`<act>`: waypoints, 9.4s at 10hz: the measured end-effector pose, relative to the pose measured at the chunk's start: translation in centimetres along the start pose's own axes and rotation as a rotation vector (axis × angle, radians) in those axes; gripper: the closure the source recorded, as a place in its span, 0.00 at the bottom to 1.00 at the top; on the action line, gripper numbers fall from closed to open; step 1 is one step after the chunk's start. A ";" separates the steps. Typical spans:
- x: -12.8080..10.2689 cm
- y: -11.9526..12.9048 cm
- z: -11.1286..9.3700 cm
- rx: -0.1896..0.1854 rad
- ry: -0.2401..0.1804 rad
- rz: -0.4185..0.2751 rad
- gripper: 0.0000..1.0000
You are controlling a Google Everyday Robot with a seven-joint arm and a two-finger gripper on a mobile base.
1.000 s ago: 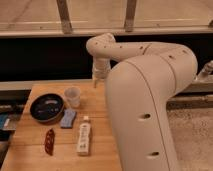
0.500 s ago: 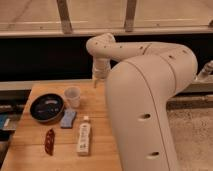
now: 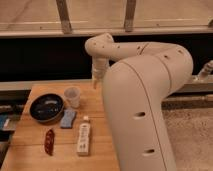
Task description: Stand the bottle upright
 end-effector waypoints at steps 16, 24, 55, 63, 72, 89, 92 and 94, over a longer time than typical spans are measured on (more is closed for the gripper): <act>9.6 9.6 7.7 -0.127 0.112 -0.094 0.48; 9.8 9.9 8.7 -0.132 0.144 -0.102 0.48; 11.1 12.2 14.0 -0.183 0.263 -0.111 0.48; 11.2 12.6 13.5 -0.129 0.243 -0.099 1.00; 5.5 7.5 4.1 -0.049 0.074 -0.034 1.00; -2.8 2.7 -2.7 -0.033 -0.094 0.075 1.00; -2.9 3.0 -1.4 -0.044 -0.093 0.070 1.00; -2.4 2.6 -0.5 -0.052 -0.091 0.074 1.00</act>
